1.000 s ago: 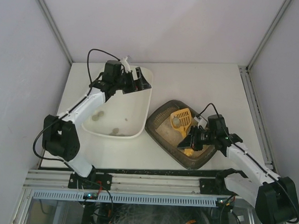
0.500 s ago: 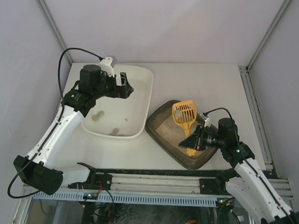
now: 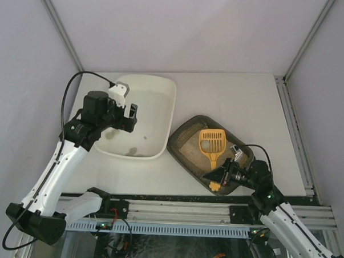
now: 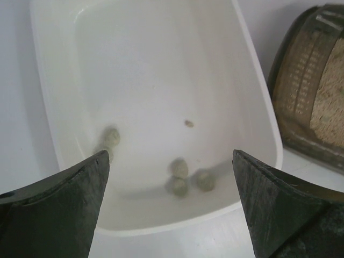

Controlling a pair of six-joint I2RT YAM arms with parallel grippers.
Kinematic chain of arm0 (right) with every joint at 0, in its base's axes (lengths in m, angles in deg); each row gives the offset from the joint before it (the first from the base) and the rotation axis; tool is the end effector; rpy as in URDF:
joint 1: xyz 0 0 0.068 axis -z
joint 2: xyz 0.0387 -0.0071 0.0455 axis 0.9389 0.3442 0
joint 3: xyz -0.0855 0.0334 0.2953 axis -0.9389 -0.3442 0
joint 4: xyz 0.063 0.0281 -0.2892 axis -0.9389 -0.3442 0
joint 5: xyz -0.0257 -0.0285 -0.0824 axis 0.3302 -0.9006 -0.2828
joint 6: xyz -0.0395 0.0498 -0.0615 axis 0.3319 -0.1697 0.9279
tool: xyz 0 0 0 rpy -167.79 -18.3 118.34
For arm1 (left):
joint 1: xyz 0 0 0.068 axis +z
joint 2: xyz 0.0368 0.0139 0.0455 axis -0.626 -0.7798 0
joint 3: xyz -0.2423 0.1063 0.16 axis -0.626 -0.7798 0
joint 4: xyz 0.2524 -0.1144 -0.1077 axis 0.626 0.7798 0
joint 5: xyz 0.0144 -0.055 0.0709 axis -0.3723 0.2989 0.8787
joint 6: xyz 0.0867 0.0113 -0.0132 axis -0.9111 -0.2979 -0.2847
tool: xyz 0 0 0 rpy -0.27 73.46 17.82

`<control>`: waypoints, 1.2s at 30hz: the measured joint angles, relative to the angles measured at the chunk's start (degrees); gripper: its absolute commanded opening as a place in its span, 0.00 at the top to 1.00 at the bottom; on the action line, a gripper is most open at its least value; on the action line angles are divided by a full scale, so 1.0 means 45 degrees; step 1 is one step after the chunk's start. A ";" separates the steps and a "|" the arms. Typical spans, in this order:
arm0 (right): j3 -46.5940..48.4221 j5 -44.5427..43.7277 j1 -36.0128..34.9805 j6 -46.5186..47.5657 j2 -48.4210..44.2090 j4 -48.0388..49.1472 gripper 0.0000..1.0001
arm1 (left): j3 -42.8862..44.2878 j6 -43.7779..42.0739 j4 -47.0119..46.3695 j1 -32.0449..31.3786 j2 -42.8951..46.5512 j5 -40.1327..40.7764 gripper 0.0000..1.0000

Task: Clean the litter box

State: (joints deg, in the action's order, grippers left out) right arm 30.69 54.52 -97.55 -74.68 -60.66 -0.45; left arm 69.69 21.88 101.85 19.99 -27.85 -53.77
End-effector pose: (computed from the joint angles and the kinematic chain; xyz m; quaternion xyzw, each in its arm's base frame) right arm 0.1107 0.1150 0.1713 0.0551 0.7744 0.6016 0.1879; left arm 0.2562 -0.0876 0.3934 0.1559 0.8584 -0.0758 0.4828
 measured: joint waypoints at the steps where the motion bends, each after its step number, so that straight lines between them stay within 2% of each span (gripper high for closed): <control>1: 0.0000 -0.0083 -0.0073 -0.0058 -0.0019 0.0005 1.00 | -0.0262 -0.0170 0.0131 0.0005 0.0219 0.0019 0.00; 3: 0.0000 -0.0107 0.0170 -0.0194 -0.0272 -0.0073 1.00 | -0.0646 -0.0466 0.0316 0.0015 0.0636 0.0078 0.00; 6: 0.0005 -0.0049 0.1375 -0.0384 -0.0563 0.0044 1.00 | -0.0908 -0.0733 0.0408 0.0044 0.1127 0.0155 0.00; 10: 0.0389 0.0282 0.1792 -0.0287 0.0699 -0.0049 1.00 | -0.1137 -0.0923 0.0413 0.0121 0.1603 0.0209 0.00; 14: 0.0408 0.0884 0.2710 -0.0364 0.0923 0.0019 1.00 | -0.1389 -0.0937 0.0277 0.0267 0.1671 0.0461 0.00; 18: 0.0797 0.1239 0.2691 -0.0204 0.1365 -0.0199 1.00 | -0.1622 -0.0933 0.0194 0.0515 0.1583 0.0680 0.00; 22: 0.0971 0.1967 0.4250 -0.0058 0.1311 -0.0277 1.00 | -0.1773 -0.0937 -0.0053 0.0680 0.1559 0.0719 0.00; 26: 0.1953 0.2103 0.3653 0.0515 0.2074 -0.1117 1.00 | -0.1855 -0.0937 -0.0272 0.0937 0.1559 0.0724 0.00; 29: 0.2443 0.2273 0.3949 0.0957 0.2263 -0.1384 1.00 | -0.1860 -0.0899 -0.0335 0.1428 0.1433 0.0578 0.00; 32: 0.2909 0.2118 0.3735 0.1321 0.2744 -0.1651 1.00 | -0.1768 -0.0869 -0.0185 0.2662 0.0806 -0.0248 0.00; 36: 0.4163 0.1409 0.2113 0.2108 0.4129 -0.2361 1.00 | -0.0937 -0.0777 0.0729 0.4653 -0.0933 -0.1608 0.00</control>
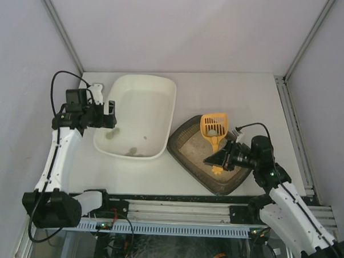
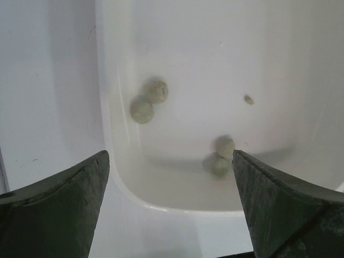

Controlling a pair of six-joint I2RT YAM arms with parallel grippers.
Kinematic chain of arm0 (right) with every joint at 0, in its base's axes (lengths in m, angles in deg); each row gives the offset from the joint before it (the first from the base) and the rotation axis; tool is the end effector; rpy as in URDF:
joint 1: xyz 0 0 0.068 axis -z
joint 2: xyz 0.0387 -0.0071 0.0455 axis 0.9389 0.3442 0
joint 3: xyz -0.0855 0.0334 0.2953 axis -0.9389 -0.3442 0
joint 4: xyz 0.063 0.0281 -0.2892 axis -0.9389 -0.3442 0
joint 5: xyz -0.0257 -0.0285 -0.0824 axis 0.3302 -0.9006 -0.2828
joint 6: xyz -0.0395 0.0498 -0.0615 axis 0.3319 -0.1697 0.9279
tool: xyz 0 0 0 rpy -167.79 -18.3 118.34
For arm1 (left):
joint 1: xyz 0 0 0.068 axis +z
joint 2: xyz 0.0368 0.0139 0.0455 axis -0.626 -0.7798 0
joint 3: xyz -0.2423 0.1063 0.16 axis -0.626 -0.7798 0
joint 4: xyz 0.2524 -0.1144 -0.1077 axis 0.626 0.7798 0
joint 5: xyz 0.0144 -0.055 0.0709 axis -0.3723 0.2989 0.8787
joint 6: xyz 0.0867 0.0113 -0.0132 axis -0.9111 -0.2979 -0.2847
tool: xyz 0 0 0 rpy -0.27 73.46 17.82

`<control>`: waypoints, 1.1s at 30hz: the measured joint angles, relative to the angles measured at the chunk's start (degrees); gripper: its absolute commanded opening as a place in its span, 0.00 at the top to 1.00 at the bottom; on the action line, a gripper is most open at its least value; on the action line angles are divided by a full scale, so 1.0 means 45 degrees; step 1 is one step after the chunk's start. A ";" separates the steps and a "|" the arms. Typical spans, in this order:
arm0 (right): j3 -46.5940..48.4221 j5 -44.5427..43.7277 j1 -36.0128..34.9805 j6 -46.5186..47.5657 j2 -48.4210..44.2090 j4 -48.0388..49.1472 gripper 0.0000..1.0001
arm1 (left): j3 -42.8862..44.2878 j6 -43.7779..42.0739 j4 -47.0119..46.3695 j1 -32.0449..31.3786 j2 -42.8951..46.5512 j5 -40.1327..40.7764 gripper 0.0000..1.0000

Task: Clean the litter box

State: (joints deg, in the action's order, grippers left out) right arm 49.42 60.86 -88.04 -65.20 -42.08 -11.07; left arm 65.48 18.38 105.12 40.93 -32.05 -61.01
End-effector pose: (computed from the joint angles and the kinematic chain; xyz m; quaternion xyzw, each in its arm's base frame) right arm 0.1549 0.1105 0.2385 0.0643 0.8047 0.5612 0.1827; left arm 0.2827 0.0003 0.3388 0.0498 0.9147 -0.0357 0.3995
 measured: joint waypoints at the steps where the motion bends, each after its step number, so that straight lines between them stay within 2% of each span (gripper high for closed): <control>1: 0.0359 -0.0233 -0.0437 0.0238 0.0495 -0.0097 1.00 | 0.0272 0.0000 0.0267 0.0340 -0.0321 -0.0262 0.00; 6: 0.3439 -0.2127 -0.3298 0.1695 0.4537 -0.0913 1.00 | 0.2268 0.0000 0.1404 0.1287 -0.1069 -0.0874 0.00; 10: 0.7699 -0.4464 -0.5809 0.3293 0.8738 -0.3007 1.00 | 0.4760 -0.0019 0.2341 0.1715 -0.1239 -0.1404 0.00; 13: 1.0686 -0.6285 -0.7106 0.4386 1.1113 -0.4483 1.00 | 0.6863 -0.0024 0.3118 0.2778 -0.1943 -0.2370 0.00; 16: 1.2701 -0.8034 -0.7980 0.5231 1.2682 -0.5814 1.00 | 0.8092 -0.0034 0.3793 0.4119 -0.2803 -0.3555 0.00; 19: 1.4518 -1.0365 -0.8816 0.5921 1.4168 -0.7553 1.00 | 0.8199 -0.0180 0.4639 0.4794 -0.3551 -0.4415 0.00; 26: 1.8413 -1.6150 -1.1084 0.6887 1.7796 -1.1351 1.00 | 0.7451 -0.0670 0.5693 0.4847 -0.3934 -0.5124 0.00; 29: 1.8816 -1.7777 -1.1749 0.6999 1.8651 -1.2395 1.00 | 0.7451 -0.0719 0.5683 0.4847 -0.3895 -0.5260 0.00; 33: 1.8714 -1.8952 -1.2094 0.6892 1.8535 -1.3187 1.00 | 0.7451 -0.0845 0.5693 0.4750 -0.3852 -0.5595 0.00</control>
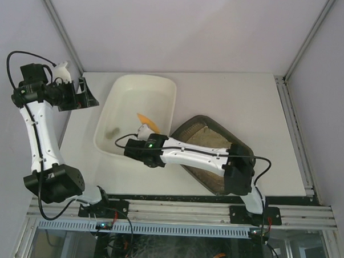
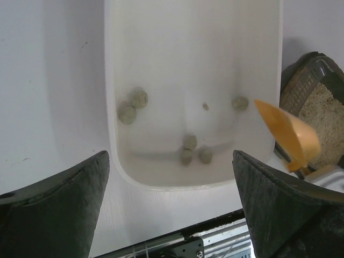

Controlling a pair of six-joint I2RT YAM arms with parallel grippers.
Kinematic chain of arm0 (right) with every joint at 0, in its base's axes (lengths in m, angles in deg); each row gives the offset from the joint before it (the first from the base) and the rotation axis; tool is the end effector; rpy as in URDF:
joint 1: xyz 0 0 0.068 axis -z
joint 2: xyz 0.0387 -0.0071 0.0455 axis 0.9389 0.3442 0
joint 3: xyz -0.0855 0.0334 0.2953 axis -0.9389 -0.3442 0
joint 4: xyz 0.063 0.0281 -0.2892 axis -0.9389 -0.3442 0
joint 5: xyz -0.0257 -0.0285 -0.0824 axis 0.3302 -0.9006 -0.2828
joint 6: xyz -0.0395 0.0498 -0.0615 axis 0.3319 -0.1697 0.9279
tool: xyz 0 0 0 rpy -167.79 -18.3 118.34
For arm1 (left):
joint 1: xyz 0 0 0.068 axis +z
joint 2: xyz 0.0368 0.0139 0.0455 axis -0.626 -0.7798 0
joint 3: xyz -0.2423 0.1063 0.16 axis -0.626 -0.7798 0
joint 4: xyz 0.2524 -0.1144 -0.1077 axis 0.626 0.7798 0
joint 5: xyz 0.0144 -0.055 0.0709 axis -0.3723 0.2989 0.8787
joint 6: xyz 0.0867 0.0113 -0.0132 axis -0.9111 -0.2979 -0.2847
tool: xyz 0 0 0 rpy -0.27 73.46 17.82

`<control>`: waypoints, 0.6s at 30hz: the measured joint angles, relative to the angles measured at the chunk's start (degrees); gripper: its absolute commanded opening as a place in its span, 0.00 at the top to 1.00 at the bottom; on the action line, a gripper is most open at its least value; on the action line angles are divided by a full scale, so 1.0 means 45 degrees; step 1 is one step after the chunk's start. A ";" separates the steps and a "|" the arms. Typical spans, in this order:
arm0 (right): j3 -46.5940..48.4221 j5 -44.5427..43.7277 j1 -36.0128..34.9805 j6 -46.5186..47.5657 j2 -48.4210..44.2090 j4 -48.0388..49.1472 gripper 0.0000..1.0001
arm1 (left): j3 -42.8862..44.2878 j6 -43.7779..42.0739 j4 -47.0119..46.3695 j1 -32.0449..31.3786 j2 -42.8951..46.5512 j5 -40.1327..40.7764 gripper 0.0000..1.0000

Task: Clean the litter box

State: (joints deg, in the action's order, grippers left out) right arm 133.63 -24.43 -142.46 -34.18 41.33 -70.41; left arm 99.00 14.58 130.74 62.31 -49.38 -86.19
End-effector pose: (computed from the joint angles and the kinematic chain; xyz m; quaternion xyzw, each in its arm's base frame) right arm 0.1884 0.4349 0.2479 -0.3567 0.8712 -0.1836 0.2829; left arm 0.3068 0.0873 0.4351 -0.0261 0.9128 -0.1709 0.3700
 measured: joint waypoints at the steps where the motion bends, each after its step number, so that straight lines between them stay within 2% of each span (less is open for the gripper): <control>1: -0.0219 -0.0165 0.0078 -0.0063 -0.0306 0.0015 1.00 | 0.0000 -0.0053 -0.0005 -0.0073 0.0000 0.0015 0.00; 4: -0.1501 -0.0015 0.0447 -0.0253 -0.1996 0.0262 1.00 | 0.0000 -0.0136 -0.0073 -0.1015 0.0000 0.0505 0.00; 9: -0.4381 0.1904 0.1719 -0.0860 -0.7451 0.0704 1.00 | 0.0384 -0.0121 -0.0743 -0.4415 -0.0423 0.1457 0.00; 13: -0.6358 0.3444 0.2841 -0.1792 -1.1137 0.0554 1.00 | 0.2409 -0.0398 -0.0942 -0.7184 -0.2633 0.1656 0.00; 18: -0.8315 0.4775 0.2817 -0.3483 -1.3362 -0.0189 1.00 | 0.5328 -0.0758 -0.1151 -1.0132 -0.6363 0.1928 0.00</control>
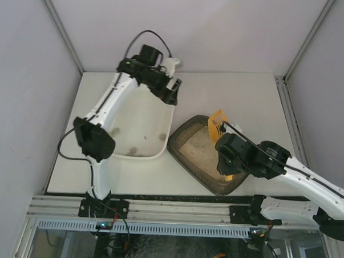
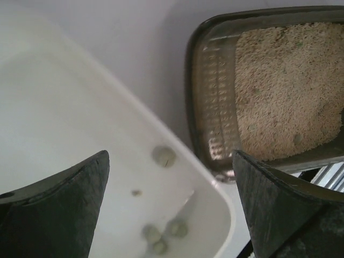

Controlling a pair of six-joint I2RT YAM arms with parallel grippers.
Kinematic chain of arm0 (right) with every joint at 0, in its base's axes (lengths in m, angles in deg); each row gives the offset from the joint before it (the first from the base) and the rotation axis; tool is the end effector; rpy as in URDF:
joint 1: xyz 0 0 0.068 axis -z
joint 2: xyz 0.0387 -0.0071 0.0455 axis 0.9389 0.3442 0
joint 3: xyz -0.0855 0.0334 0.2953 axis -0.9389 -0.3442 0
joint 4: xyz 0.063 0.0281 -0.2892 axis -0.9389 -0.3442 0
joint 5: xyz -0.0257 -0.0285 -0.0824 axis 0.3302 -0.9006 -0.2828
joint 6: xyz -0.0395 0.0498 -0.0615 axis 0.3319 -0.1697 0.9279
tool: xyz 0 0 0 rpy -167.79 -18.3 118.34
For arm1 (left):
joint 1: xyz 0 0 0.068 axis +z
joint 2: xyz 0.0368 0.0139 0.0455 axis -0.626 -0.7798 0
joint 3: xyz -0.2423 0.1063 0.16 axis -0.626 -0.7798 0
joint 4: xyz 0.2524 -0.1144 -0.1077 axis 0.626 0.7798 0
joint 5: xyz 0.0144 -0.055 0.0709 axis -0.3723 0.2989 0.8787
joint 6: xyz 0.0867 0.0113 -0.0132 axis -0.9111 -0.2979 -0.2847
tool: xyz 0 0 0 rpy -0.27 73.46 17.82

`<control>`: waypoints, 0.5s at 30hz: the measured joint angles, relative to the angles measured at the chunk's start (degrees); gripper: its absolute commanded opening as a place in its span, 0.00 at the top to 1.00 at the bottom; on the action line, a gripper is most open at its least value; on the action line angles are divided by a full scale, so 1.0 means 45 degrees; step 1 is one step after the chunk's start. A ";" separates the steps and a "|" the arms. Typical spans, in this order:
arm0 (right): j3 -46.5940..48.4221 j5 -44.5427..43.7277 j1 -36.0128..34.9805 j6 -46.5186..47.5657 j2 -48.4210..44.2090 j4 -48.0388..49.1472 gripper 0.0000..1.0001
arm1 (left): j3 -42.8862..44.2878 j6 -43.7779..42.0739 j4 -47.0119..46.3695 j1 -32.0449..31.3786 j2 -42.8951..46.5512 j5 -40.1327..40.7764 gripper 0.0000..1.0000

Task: Clean the litter box

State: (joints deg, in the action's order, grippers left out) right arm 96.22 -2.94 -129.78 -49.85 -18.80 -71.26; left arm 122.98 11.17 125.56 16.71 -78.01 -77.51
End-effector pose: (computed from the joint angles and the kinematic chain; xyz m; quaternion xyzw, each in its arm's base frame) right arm 0.1207 0.1608 0.3592 -0.1155 0.9539 0.0872 0.2628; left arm 0.4319 -0.2096 0.3952 0.3381 0.8635 -0.2239 0.2999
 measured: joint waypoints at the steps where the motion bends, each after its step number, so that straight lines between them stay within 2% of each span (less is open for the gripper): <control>1: -0.0457 0.0170 -0.0078 -0.0495 -0.0345 0.0000 1.00 | 0.0646 -0.0073 0.0024 -0.0515 -0.0826 0.0000 0.00; 4: -0.1574 0.0588 -0.0374 -0.1778 -0.1515 -0.0112 1.00 | 0.1613 -0.0073 -0.0015 -0.1588 -0.2375 -0.0053 0.00; 6: -0.2040 0.0719 -0.0559 -0.2574 -0.2361 -0.0204 1.00 | 0.1549 0.0107 -0.0209 -0.2103 -0.2798 -0.0223 0.00; 12: -0.2943 0.1088 -0.0719 -0.4308 -0.4124 -0.0427 1.00 | -0.1205 0.1146 -0.2414 -0.3094 -0.2555 0.0029 0.00; 15: -0.3147 0.1477 -0.0719 -0.4741 -0.4012 -0.0476 1.00 | -0.1462 0.1321 -0.2759 -0.3424 -0.2880 0.0641 0.00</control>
State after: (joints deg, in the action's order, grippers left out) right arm 82.05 3.70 -133.02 -71.19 -36.85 -73.41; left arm 116.40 17.11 113.15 1.31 -90.97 -74.63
